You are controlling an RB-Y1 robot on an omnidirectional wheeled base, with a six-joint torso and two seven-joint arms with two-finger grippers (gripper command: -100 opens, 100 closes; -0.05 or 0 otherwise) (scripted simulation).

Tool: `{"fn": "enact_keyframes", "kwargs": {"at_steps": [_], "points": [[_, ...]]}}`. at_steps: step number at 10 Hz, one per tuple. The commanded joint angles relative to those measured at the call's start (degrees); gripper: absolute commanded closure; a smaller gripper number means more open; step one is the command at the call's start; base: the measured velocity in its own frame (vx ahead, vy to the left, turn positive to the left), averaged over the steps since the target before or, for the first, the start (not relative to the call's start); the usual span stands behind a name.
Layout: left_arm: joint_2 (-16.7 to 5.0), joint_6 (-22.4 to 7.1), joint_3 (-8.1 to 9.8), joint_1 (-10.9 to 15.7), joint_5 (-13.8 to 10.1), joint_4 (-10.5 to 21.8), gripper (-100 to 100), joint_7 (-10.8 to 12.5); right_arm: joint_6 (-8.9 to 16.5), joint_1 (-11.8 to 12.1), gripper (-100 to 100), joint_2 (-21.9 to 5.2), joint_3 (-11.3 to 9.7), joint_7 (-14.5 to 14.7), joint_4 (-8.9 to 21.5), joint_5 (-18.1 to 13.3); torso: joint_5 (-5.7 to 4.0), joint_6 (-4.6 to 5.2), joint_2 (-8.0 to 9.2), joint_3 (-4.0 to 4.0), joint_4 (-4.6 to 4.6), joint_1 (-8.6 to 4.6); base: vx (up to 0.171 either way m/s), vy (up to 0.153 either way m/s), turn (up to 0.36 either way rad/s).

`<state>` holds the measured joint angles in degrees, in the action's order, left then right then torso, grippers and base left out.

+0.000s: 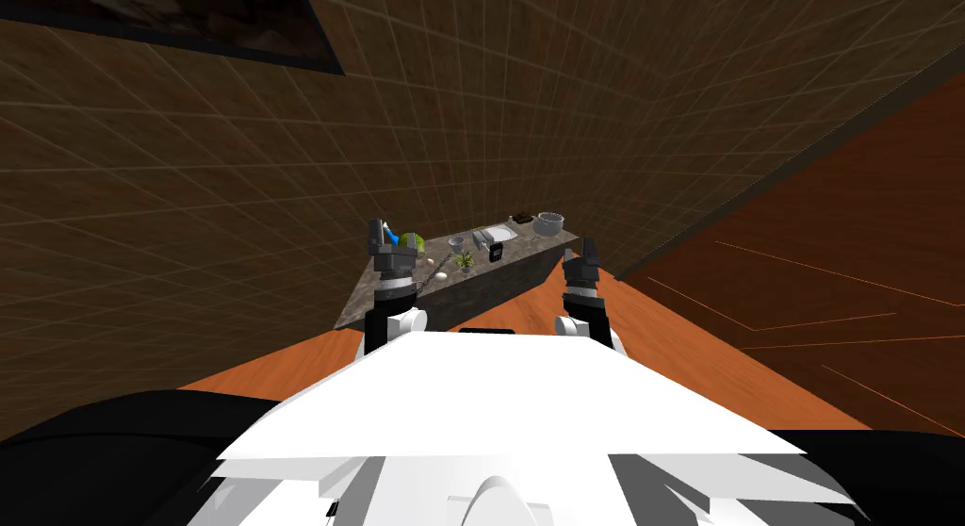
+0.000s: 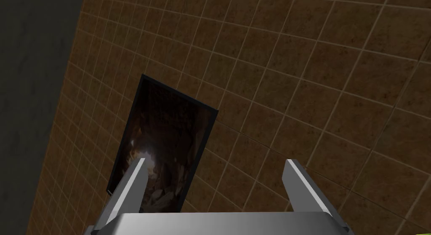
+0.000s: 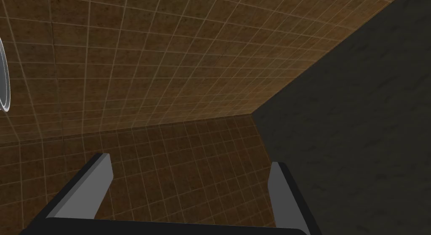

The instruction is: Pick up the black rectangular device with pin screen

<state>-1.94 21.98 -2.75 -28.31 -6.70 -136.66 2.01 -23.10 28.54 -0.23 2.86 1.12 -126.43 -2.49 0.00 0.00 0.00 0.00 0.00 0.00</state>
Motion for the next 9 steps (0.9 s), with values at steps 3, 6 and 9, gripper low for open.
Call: {"fn": "enact_keyframes", "kwargs": {"at_steps": [3, 6, 9], "points": [[0.0, 0.0, 0.00, 0.0, 0.0, 0.0, 0, 0.0, -0.6, 2.2, -100, -5.4, -0.3, 1.4, 2.1, -0.1, -0.02, -0.01, -0.07, -0.04, -0.02, -0.09, 0.024, -0.021, 0.129], [0.0, 0.0, 0.01, 0.0, 0.0, 0.0, 0, 0.0, -1.2, 4.5, -100, -10.2, -0.7, 2.8, 4.3, -0.1, -0.04, 0.01, -0.16, -0.09, -0.04, -0.18, 0.042, -0.041, 0.127], [0.0, 0.0, 0.00, 0.0, 0.0, 0.0, 0, 0.0, -1.6, 5.9, -100, -13.5, -0.9, 3.7, 5.7, -0.2, -0.03, -0.02, -0.12, -0.07, -0.03, -0.14, 0.026, -0.030, 0.121]]}}
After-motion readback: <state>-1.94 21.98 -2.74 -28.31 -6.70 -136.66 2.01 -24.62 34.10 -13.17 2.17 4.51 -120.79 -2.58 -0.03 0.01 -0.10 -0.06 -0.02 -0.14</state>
